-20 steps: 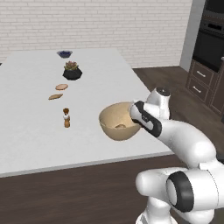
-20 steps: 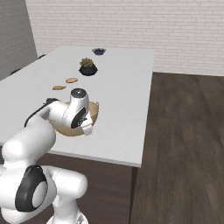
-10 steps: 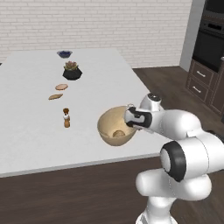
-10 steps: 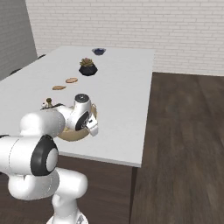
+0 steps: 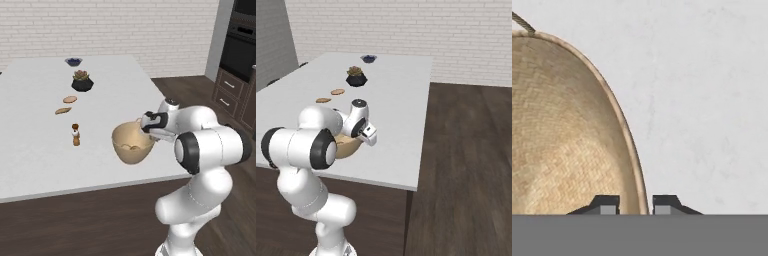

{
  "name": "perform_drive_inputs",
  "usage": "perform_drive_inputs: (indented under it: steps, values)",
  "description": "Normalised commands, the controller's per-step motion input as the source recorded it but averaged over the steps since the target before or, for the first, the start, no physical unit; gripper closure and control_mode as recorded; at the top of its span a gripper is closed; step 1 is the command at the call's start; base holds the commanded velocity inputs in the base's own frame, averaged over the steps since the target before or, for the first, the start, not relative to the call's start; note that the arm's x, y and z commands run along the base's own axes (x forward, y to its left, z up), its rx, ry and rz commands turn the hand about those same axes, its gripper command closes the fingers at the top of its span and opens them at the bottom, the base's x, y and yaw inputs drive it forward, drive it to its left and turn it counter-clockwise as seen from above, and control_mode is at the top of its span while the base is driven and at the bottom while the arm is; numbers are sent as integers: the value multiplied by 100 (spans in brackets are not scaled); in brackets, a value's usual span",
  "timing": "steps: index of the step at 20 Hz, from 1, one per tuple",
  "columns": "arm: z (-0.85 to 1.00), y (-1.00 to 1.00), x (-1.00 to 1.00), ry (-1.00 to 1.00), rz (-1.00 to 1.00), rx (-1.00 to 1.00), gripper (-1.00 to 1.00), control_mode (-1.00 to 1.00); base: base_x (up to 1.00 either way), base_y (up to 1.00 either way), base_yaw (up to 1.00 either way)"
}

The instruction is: Open the cabinet, pick up the bread from the cabinet and place it in the basket. Then move the basket to the dining counter.

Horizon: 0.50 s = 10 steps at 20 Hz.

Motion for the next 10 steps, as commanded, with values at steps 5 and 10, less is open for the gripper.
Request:
perform_drive_inputs:
  steps: [5,10]
  values:
    - [-10,4,12,1,10,0,100,-100,0,0,0]
    - [0,16,1,0,7,0,-100,-100,0,0,0]
